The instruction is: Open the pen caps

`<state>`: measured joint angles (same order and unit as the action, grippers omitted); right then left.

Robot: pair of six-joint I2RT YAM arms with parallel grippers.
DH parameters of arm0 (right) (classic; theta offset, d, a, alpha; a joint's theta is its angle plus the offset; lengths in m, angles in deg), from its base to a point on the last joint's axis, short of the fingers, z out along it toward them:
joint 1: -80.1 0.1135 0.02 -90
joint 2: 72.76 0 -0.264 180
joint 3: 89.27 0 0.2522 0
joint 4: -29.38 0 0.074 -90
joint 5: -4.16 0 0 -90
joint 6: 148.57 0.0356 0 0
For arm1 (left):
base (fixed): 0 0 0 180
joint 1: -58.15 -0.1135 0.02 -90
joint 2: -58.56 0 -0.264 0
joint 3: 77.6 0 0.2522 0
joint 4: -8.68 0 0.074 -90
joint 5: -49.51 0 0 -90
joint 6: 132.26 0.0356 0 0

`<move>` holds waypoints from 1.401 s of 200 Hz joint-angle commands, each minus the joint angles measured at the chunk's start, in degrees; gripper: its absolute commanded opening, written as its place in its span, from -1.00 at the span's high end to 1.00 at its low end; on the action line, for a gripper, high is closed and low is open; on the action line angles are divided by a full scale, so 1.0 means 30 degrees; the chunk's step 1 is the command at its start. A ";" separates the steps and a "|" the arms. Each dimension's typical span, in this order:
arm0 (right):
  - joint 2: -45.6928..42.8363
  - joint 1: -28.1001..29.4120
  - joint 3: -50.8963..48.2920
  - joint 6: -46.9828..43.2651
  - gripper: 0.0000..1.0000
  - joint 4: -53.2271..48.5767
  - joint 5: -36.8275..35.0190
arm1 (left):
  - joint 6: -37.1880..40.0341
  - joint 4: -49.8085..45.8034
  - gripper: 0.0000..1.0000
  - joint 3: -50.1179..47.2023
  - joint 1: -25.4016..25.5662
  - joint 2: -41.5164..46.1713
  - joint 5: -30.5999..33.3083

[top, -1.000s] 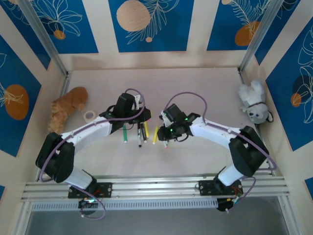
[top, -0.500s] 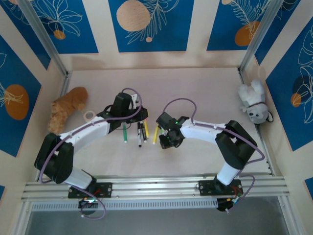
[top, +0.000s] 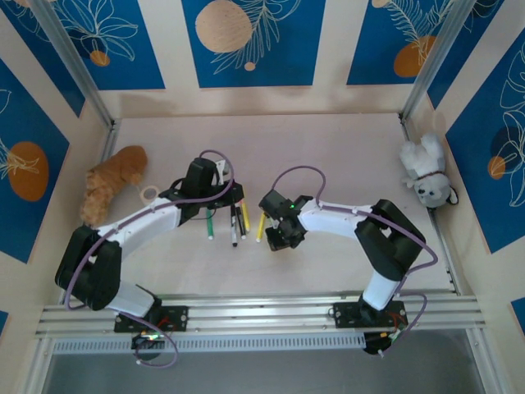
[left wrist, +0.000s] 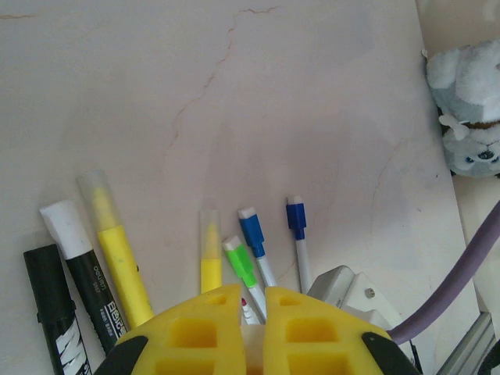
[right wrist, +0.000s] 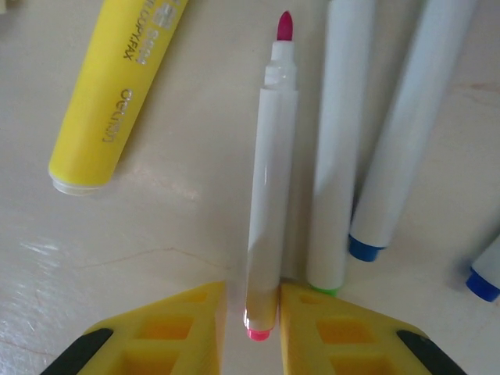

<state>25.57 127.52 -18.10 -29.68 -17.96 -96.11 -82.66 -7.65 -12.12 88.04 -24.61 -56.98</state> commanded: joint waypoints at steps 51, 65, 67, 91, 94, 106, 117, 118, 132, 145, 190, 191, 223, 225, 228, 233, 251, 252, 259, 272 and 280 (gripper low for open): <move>0.1092 0.0379 0.1397 0.0488 0.56 -0.1706 -0.1108 | 0.0046 0.0433 1.00 -0.0733 -0.0440 0.0538 -0.0359; 0.1042 0.0536 0.1431 0.0480 0.62 -0.1813 -0.1197 | 0.0064 0.0441 1.00 -0.0718 -0.0528 0.0564 -0.0375; 0.1043 0.0562 0.1431 0.0479 0.63 -0.1806 -0.1183 | 0.0075 0.0423 1.00 -0.0718 -0.0544 0.0566 -0.0373; 0.0780 0.0846 0.1540 0.0637 0.80 -0.2038 -0.1200 | 0.0245 0.0134 1.00 -0.0534 -0.0719 0.0542 -0.0267; 0.0731 0.0883 0.1569 0.0660 0.83 -0.2072 -0.1189 | 0.0261 0.0081 1.00 -0.0479 -0.0747 0.0538 -0.0222; 0.0499 0.1040 0.1701 0.0733 0.91 -0.2240 -0.1252 | 0.0434 -0.0296 1.00 -0.0162 -0.0872 0.0465 -0.0038; 0.0170 0.1166 0.1901 0.0769 0.97 -0.2487 -0.1321 | 0.0773 -0.1086 1.00 0.0416 -0.0965 0.0366 0.0381; 0.0133 0.1191 0.1930 0.0785 0.98 -0.2502 -0.1338 | 0.0807 -0.1184 1.00 0.0479 -0.0967 0.0350 0.0434; -0.0411 0.1284 0.2154 0.0804 1.00 -0.2735 -0.1441 | 0.1444 -0.2473 1.00 0.1498 -0.1121 0.0126 0.1166; -0.0994 0.1258 0.2377 0.0776 1.00 -0.2827 -0.1464 | 0.2069 -0.3772 1.00 0.2622 -0.1408 -0.0301 0.1717; -0.2192 0.0114 0.3291 0.0206 1.00 -0.2690 -0.0853 | 0.3585 -0.6469 1.00 0.5823 -0.2816 -0.2355 0.2577; -0.2190 0.0064 0.3328 0.0196 1.00 -0.2691 -0.0855 | 0.3619 -0.6542 1.00 0.5921 -0.2830 -0.2417 0.2645; -0.1717 -0.2329 0.4219 -0.0561 1.00 -0.2371 -0.0504 | 0.5336 -0.9268 1.00 0.9170 -0.3592 -0.5317 0.4870; -0.1646 -0.2513 0.4310 -0.0601 1.00 -0.2385 -0.0490 | 0.5414 -0.9431 1.00 0.9393 -0.3624 -0.5533 0.5003; -0.1483 -0.2796 0.4479 -0.0692 1.00 -0.2441 -0.0503 | 0.5620 -0.9666 1.00 0.9683 -0.3722 -0.5853 0.5150; -0.1223 -0.3265 0.4741 -0.0832 1.00 -0.2507 -0.0586 | 0.5851 -1.0096 1.00 1.0351 -0.3826 -0.6420 0.5449; -0.0349 -0.4930 0.5730 -0.1131 1.00 -0.2496 -0.1147 | 0.6387 -1.1194 1.00 1.2287 -0.4261 -0.8304 0.6145; -0.0302 -0.5021 0.5778 -0.1146 1.00 -0.2477 -0.1177 | 0.6397 -1.1219 1.00 1.2362 -0.4300 -0.8395 0.6143; 0.0001 -0.5669 0.6048 -0.1189 1.00 -0.2282 -0.1213 | 0.6435 -1.1287 1.00 1.2817 -0.4508 -0.8870 0.6193; 0.0657 -0.6830 0.6620 -0.1201 1.00 -0.1973 -0.1028 | 0.6619 -1.1569 1.00 1.3728 -0.4815 -0.9813 0.6287; 0.1182 -0.7419 0.7049 -0.1259 1.00 -0.1866 -0.0887 | 0.6842 -1.2342 1.00 1.4744 -0.4943 -1.0620 0.6340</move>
<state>25.79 109.66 -0.27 -31.96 -24.01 -99.17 -65.59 -37.07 25.87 75.02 -51.89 -41.03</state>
